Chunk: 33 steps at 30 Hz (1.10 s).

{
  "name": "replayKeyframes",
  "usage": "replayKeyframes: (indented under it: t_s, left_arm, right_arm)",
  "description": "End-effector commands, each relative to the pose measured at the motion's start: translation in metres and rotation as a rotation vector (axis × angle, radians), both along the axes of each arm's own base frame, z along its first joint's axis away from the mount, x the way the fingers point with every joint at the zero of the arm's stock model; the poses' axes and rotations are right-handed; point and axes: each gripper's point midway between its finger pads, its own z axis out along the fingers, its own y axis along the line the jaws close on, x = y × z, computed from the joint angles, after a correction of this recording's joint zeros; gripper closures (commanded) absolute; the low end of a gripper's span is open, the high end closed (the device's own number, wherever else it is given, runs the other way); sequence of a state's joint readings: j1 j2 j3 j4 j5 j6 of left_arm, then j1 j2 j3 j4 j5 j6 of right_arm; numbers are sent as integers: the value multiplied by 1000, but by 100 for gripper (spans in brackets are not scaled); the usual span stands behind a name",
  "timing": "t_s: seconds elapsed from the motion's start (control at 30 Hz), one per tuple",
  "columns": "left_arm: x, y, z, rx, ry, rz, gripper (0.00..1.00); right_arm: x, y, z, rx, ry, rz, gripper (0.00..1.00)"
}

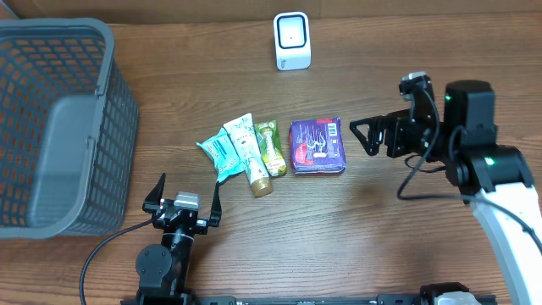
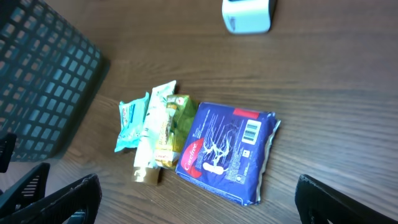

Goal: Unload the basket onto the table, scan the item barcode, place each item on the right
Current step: 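Reach the right gripper to the purple snack package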

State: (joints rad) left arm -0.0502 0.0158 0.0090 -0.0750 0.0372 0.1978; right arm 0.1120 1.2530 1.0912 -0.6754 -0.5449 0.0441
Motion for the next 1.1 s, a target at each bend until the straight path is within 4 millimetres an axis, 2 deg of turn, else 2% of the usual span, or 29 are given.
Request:
replayKeyframes:
  t_s: [0.0, 0.2, 0.33, 0.53, 0.67, 0.83, 0.9, 1.07]
  left_arm:
    - [0, 1, -1, -3, 1, 6, 0]
    - [0, 1, -1, -3, 1, 6, 0]
    - [0, 1, -1, -3, 1, 6, 0]
    - [0, 1, -1, -3, 1, 6, 0]
    - [0, 1, -1, -3, 1, 6, 0]
    - [0, 1, -1, -3, 1, 6, 0]
    - [0, 1, -1, -3, 1, 6, 0]
    - [0, 1, -1, -3, 1, 6, 0]
  right_arm:
    - [9, 9, -7, 34, 36, 31, 0]
    - [20, 14, -60, 43, 207, 36, 9]
    - [19, 18, -90, 52, 330, 14, 13]
    - [17, 38, -109, 24, 410, -44, 20]
    - [22, 64, -110, -6, 391, -131, 25]
    - [29, 107, -110, 24, 352, -205, 25]
    - [31, 124, -115, 45, 349, -229, 26]
    - [34, 159, -133, 107, 374, -230, 45]
